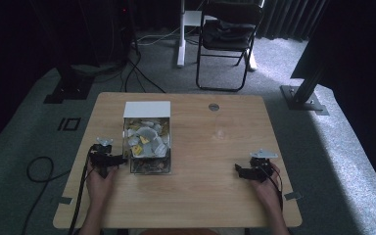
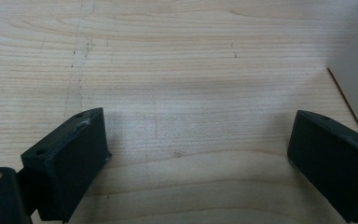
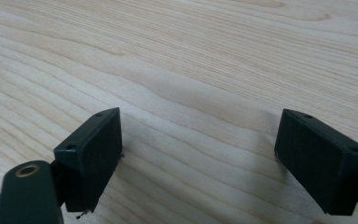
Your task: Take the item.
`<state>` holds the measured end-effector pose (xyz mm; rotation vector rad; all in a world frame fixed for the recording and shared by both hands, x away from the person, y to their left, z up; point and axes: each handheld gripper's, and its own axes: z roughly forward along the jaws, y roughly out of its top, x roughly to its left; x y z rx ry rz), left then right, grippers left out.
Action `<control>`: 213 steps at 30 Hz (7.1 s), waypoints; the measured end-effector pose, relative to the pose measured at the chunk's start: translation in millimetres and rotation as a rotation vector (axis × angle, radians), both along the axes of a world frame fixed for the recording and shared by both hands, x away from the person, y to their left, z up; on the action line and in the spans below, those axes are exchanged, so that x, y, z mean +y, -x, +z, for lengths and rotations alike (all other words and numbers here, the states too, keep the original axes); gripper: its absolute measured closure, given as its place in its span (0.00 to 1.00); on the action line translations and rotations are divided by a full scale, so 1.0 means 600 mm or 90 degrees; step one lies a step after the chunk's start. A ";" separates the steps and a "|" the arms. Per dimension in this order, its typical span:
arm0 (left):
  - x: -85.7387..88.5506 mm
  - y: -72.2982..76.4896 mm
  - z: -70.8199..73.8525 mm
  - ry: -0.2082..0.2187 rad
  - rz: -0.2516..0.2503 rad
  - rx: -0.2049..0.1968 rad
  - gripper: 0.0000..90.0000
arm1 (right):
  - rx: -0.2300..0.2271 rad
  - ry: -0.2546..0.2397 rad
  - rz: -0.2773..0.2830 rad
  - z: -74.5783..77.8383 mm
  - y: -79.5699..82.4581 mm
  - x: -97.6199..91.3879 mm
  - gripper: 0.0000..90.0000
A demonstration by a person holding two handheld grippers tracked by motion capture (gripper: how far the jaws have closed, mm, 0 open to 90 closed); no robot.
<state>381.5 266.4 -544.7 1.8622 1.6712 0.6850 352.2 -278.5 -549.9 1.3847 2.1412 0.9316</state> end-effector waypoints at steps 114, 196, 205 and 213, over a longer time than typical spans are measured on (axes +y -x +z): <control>0.000 0.000 0.000 0.000 0.000 0.000 0.06 | -0.122 -0.008 0.368 0.138 0.093 0.288 0.54; 0.000 0.000 0.000 0.002 0.002 -0.002 0.06 | -0.108 -0.008 0.538 0.112 0.090 0.435 0.67; 0.000 0.000 0.000 0.002 0.002 -0.002 0.06 | -0.096 -0.019 0.552 0.113 0.097 0.431 0.70; -0.001 0.000 0.000 0.002 0.003 -0.003 0.06 | -0.120 -0.039 0.526 0.124 0.099 0.419 0.77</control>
